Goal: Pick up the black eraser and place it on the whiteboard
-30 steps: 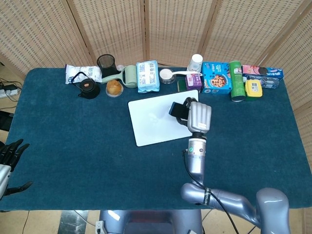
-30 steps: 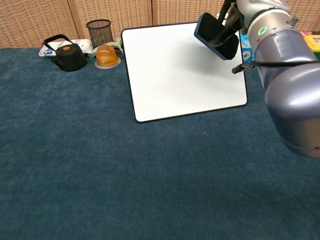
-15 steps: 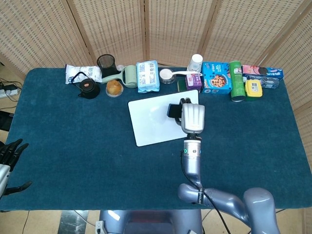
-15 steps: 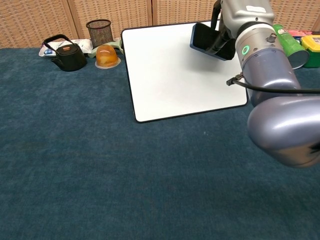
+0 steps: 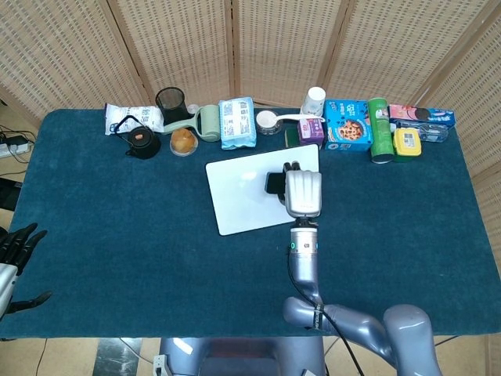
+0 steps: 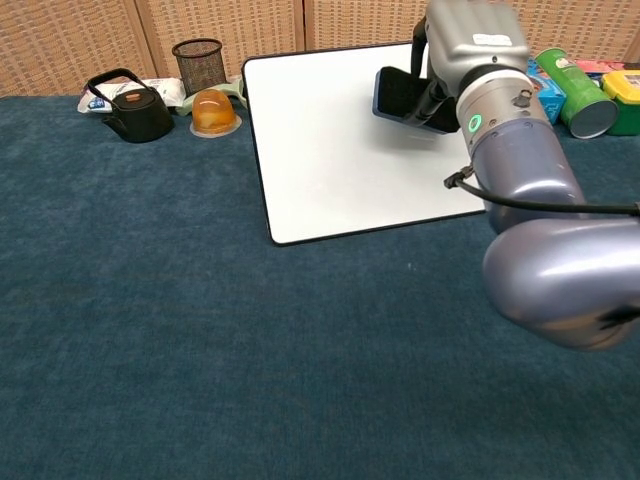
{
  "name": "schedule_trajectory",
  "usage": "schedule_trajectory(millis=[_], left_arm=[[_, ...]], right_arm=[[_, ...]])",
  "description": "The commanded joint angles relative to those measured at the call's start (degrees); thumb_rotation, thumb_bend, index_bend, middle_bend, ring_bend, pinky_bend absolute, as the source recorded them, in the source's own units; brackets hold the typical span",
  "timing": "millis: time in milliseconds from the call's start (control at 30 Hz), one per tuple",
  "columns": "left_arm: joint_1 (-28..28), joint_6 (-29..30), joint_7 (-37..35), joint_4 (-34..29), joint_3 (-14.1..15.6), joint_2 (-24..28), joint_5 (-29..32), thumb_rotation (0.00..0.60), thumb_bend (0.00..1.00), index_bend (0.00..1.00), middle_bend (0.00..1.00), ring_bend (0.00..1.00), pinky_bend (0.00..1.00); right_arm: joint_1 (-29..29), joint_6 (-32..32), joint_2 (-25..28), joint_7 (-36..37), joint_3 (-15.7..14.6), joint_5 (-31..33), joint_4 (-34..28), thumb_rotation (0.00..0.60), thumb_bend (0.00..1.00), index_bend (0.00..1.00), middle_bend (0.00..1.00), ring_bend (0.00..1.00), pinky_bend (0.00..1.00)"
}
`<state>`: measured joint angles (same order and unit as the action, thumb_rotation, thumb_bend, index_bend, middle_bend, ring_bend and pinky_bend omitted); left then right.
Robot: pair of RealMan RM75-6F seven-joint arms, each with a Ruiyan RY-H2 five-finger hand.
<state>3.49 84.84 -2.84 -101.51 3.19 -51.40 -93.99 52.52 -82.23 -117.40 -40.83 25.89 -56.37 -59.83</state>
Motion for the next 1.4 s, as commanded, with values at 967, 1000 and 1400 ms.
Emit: schedule_trajectory(millis=[967,1000,1400], left_arm=[[-0.10,0.50,-1.25,0.52,0.37,0.23,-0.93,0.600,0.07,0.00,0.00,0.00,0.05],[-0.09,0.47,-1.22,0.51,0.38,0.22,-0.95,0.600,0.07,0.00,0.00,0.00,0.05],[-0.03,0.37,-1.43,0.60,0.44,0.30,-0.95,0.600,0.07,0.00,0.00,0.00,0.05]], right_arm=[[-1.76,1.34,-1.45,3.63,-0.91,-4.92,1.09,0.600,0.00,0.15,0.43,0.73,0.94],[-1.79,1.38,-1.61,3.71,-0.79,-4.96,1.25,0.600,0.00,0.15,0.43,0.73,0.94],[-2.36,1.34,-1.90,4.66,-0.16,-6.06,1.27,0.600,0.00,0.15,0.43,0.73,0.95]])
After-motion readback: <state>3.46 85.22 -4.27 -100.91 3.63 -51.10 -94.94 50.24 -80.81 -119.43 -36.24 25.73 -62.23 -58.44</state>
